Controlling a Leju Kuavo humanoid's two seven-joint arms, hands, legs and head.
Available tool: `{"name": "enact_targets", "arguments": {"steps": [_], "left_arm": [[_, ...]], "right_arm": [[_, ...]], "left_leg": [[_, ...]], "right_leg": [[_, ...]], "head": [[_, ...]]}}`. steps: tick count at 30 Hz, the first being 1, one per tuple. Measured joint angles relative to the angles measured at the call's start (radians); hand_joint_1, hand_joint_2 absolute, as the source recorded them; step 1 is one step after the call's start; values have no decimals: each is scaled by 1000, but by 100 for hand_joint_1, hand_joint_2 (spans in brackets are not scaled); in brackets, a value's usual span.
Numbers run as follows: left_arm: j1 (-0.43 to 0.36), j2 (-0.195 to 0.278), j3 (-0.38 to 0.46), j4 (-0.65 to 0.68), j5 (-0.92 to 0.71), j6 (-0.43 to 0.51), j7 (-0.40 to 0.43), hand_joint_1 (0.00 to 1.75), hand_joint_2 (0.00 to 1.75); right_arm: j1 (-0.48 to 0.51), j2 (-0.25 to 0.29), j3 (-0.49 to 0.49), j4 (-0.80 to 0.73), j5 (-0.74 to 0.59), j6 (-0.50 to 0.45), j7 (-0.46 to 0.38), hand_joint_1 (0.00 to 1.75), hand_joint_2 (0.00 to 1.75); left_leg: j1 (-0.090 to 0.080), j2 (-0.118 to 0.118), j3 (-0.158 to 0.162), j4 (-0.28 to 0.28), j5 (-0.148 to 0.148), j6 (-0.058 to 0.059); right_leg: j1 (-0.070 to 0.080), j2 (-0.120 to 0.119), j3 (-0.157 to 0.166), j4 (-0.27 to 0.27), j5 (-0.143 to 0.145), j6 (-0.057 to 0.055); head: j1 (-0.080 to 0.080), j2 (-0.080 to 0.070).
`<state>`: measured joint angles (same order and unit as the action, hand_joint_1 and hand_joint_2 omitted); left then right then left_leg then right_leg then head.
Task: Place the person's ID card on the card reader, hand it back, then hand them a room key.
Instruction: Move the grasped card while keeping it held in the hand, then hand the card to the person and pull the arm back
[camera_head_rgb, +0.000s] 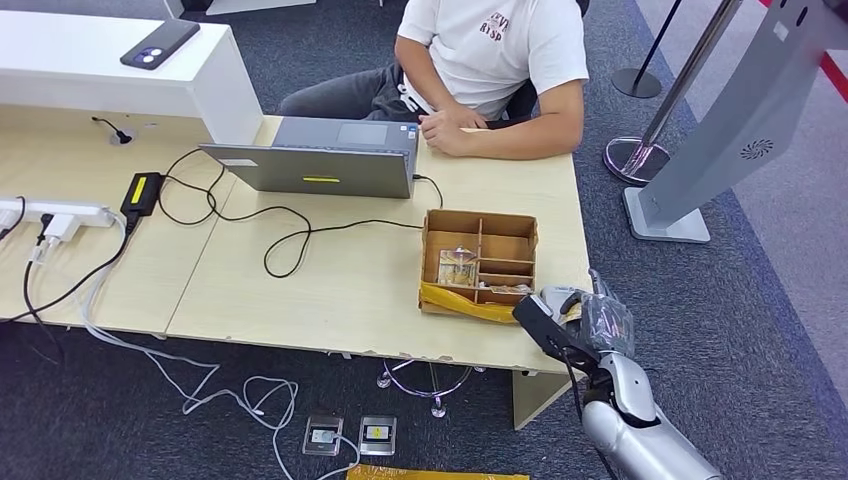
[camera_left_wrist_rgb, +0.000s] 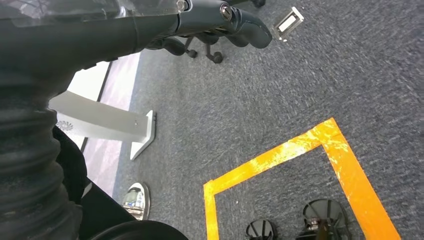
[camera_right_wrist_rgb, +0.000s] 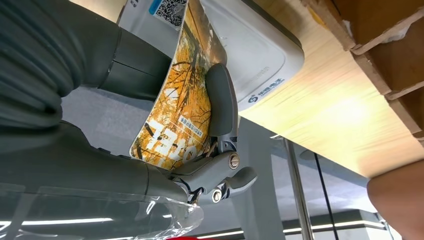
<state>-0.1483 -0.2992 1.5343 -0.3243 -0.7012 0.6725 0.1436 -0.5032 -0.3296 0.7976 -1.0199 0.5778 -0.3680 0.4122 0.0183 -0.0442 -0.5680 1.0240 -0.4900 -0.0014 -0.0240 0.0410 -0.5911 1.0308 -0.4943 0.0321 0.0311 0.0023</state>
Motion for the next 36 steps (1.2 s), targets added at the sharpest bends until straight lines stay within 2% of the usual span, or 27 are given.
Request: {"name": "enact_targets", "arguments": {"steps": [26,32,36], "left_arm": [[-4,32,0,54,-7,0,-55,0,175],[-4,38,0,54,-32,0,-81,0,175],[-6,46,0,54,-40,0,-101,0,175]], "right_arm": [[-9,-8,-29,18,-4,-60,-3,175,175],[-120,-37,-54,-55,56,-61,20,175,175],[-238,-50,-60,-119,90,-6,57,175,175]], "left_leg": [[0,1,1,0,0,0],[0,2,1,0,0,0],[0,2,1,0,1,-1]], "right_leg": [[0,1,1,0,0,0],[0,2,1,0,1,0],[0,2,1,0,2,0]], "head": [[0,0],[0,0],[0,0]]}}
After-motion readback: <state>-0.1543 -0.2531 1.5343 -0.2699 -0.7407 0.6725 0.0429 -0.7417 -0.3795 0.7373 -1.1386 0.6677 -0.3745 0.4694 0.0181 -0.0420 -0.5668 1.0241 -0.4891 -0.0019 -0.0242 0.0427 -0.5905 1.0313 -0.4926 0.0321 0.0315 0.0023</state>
